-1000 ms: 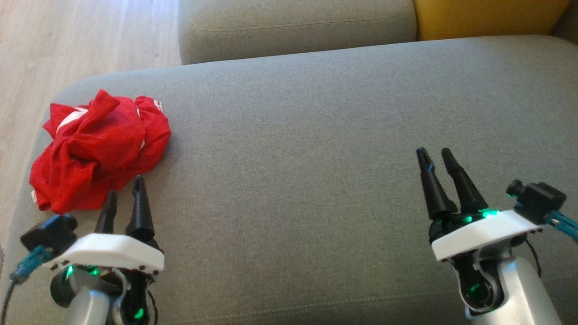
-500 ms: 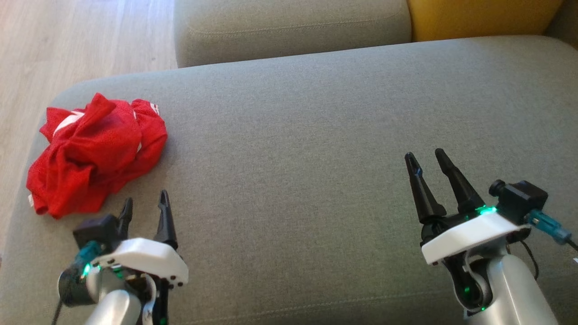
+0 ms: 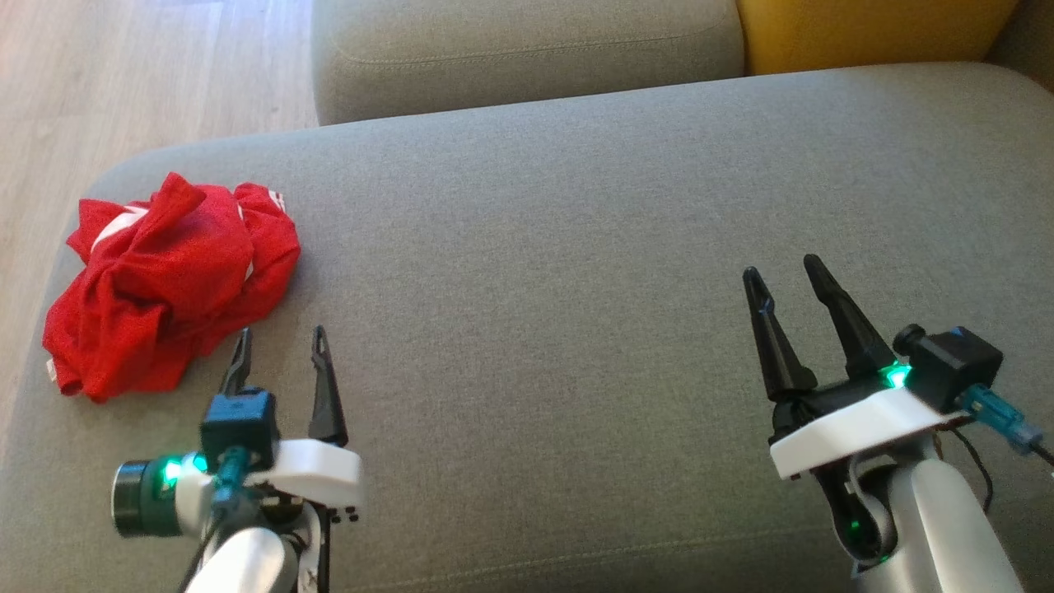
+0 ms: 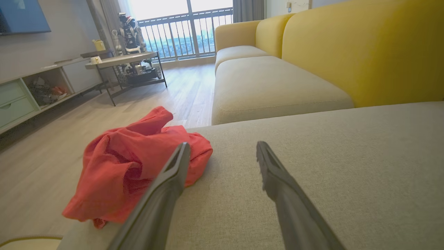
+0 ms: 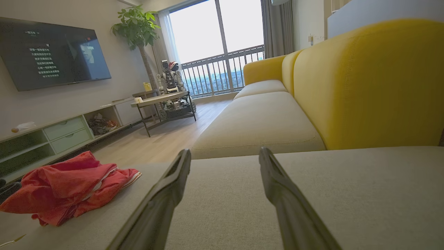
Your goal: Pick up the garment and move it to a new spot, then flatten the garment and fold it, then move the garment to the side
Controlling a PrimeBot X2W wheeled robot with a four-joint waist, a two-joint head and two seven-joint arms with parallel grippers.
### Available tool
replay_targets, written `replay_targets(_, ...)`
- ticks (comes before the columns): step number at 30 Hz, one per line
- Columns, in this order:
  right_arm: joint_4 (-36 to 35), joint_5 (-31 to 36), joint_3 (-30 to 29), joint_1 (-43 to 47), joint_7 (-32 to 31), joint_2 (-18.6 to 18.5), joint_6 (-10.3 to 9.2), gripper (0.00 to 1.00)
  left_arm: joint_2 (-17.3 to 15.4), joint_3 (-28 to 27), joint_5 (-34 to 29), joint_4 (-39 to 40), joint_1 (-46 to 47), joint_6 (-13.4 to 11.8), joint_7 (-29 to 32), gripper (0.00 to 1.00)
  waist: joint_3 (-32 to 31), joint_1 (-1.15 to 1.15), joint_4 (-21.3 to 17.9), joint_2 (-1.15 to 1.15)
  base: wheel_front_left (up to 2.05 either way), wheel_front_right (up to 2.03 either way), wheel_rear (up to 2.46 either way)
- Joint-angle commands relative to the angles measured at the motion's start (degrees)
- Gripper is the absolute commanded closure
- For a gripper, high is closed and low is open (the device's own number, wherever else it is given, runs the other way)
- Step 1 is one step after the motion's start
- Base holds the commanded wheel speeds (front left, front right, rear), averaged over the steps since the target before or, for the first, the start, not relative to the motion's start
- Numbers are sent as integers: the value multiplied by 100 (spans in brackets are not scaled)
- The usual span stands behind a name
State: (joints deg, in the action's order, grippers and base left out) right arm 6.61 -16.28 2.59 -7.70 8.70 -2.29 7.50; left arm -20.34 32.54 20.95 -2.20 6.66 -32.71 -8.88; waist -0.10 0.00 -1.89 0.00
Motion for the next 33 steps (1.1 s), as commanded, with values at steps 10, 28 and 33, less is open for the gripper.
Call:
replay_targets(10,-37,493,68,-375,246,-50,-1,0,-289,228,-225,586,390,-505,-230,0,-15,0,-24,0,0,0,0)
replay_targets(28,384,1145,-68,-548,533,-57,-1,0,343,-693,-362,481,-339,358,-515,0,-90,0,-151,0,0,0,0)
replay_targets(33,401,1453,-6,-592,617,-59,-1,0,537,-949,-908,438,-470,623,-599,0,-111,0,-204,0,0,0,0)
